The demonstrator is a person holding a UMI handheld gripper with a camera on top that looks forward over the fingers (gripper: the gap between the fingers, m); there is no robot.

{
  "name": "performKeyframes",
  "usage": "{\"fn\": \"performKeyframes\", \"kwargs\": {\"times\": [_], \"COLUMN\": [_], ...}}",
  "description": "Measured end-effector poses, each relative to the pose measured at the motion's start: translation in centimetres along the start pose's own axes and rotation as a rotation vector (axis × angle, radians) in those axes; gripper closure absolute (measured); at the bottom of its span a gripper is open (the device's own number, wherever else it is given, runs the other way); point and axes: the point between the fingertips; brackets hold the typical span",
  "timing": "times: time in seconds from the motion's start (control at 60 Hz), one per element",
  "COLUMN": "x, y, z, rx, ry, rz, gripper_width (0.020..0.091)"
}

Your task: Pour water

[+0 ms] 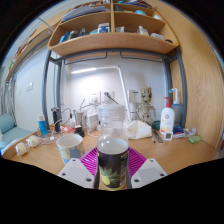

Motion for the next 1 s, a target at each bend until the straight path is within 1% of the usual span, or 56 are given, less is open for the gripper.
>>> {"fn": "performKeyframes", "kwargs": {"times": [0.117,0.133,0.233,0.267,0.367,0.433,0.483,0.533,0.583,0.683,0.767,0.817,1.0], "x": [0.0,-0.1,-1.3,-2.4,-8.4,-12.8,-16.2,-19.2,-22.1,-25.9,-27.4,-27.4,-25.9], "y": [-0.1,-0.3,0.4,1.3,3.6,4.5,4.8,4.6,4.6,3.2,1.4,0.2,-2.9], "z": [0.1,0.2,0.4,-0.1,-1.3,-1.5,-1.8,-1.8,-2.9,-5.0,-6.9,-8.1,-9.8], "rx": [-0.018,-0.016,-0.077,-0.101,-0.089,-0.122,-0.147,-0.196,-0.231,-0.258,-0.284,-0.263,-0.255], "ry": [0.026,0.026,0.079,0.072,0.002,-0.054,-0.134,-0.236,-0.355,-0.611,-0.859,-0.988,-1.410], "rz": [0.026,0.029,0.010,-0.024,-0.166,-0.249,-0.311,-0.361,-0.410,-0.493,-0.533,-0.546,-0.569], "gripper_width": [0.0821,0.0823,0.0824,0.0824,0.0824,0.0826,0.0827,0.0824,0.0826,0.0826,0.0827,0.0825,0.0817]}}
Point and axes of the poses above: the point between the fingertips, and its own axes, seen from behind it with the camera up: x to the right, z down, y backward, against the way the camera looks, and after that the axes turned 12 degrees about -x, right-handed
